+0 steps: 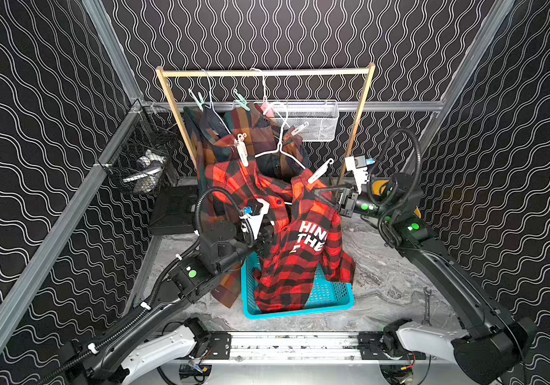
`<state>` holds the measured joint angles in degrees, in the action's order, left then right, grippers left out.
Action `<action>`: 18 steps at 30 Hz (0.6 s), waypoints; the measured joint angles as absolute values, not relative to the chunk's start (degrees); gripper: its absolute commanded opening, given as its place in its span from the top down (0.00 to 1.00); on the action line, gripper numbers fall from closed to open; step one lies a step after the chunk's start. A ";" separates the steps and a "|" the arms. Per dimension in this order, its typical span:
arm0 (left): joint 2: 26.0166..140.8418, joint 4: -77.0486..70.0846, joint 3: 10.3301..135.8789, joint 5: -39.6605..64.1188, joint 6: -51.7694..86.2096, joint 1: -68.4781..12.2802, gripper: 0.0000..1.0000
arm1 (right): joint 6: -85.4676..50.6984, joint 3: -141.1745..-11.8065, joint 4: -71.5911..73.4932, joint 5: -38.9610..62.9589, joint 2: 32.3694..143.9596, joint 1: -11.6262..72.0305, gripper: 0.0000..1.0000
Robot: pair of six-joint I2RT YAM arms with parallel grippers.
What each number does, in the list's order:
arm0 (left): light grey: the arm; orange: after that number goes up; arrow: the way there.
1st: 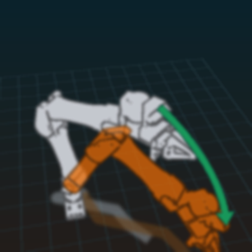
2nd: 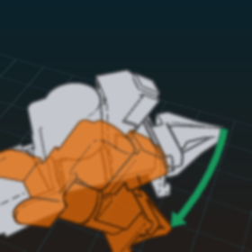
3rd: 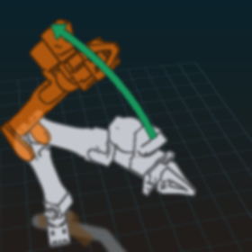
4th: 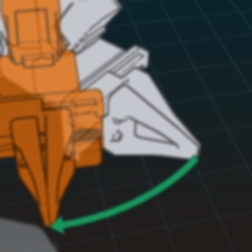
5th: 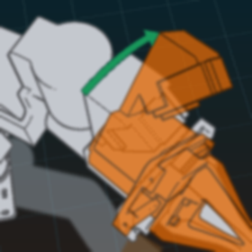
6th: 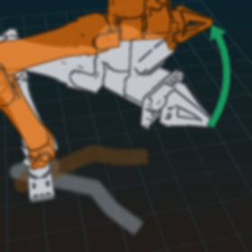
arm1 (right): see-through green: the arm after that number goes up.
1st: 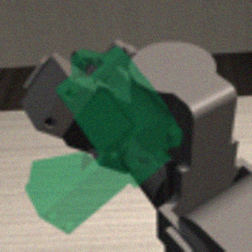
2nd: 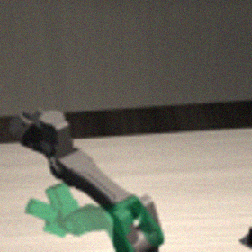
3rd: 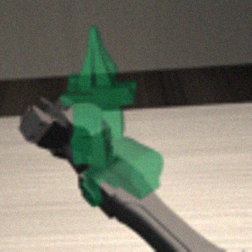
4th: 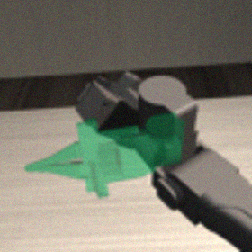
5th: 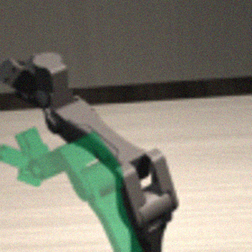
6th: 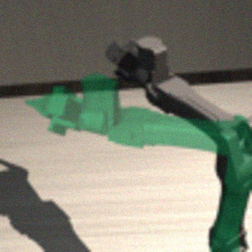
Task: Remove the clothespins securing long-sleeve shirts to the hanger
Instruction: Place the long-sleeve shirt at the bin.
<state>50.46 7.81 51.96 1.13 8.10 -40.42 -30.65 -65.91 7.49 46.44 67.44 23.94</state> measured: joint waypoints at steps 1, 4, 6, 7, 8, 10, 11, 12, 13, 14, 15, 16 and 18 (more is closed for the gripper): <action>49.56 9.08 51.29 0.54 8.47 -40.42 0.36 | -30.39 -63.79 7.53 46.15 66.22 23.94 1.00; 46.44 13.23 50.65 -1.50 8.45 -40.42 0.19 | -28.80 -59.44 7.09 45.71 63.99 23.88 1.00; 44.80 17.23 52.18 -2.92 8.14 -40.45 0.17 | -27.14 -57.87 6.79 45.69 63.29 23.86 1.00; 44.27 18.63 53.15 -3.38 7.51 -40.45 0.16 | -26.30 -57.21 6.68 45.76 63.00 23.83 1.00; 43.64 19.99 54.50 -3.88 7.38 -40.47 0.16 | -25.52 -56.40 6.55 45.95 62.67 23.81 1.00; 42.98 21.96 57.21 -4.60 6.42 -40.47 0.16 | -24.08 -54.63 6.28 46.57 62.00 23.44 1.00; 43.09 22.79 58.87 -4.82 5.74 -40.47 0.17 | -23.55 -53.67 6.28 47.13 61.65 23.07 1.00; 43.57 23.46 60.75 -5.19 4.54 -40.47 0.17 | -23.27 -52.77 6.26 47.31 61.30 22.59 1.00; 44.18 23.97 62.39 -5.63 3.86 -40.47 0.17 | -23.03 -52.10 6.26 47.51 60.99 22.06 1.00; 45.28 24.40 64.25 -6.09 2.63 -40.47 0.17 | -22.87 -51.53 6.26 47.83 60.64 21.56 1.00; 46.54 24.58 65.95 -6.44 1.37 -40.47 0.17 | -22.50 -51.20 6.13 48.07 60.23 21.23 1.00; 47.64 24.75 67.22 -6.68 0.38 -40.47 0.17 | -21.98 -51.09 5.85 48.25 59.83 21.02 1.00; 50.15 25.02 69.84 -7.07 -1.98 -40.47 0.17 | -20.69 -51.13 4.99 48.60 58.78 20.95 1.00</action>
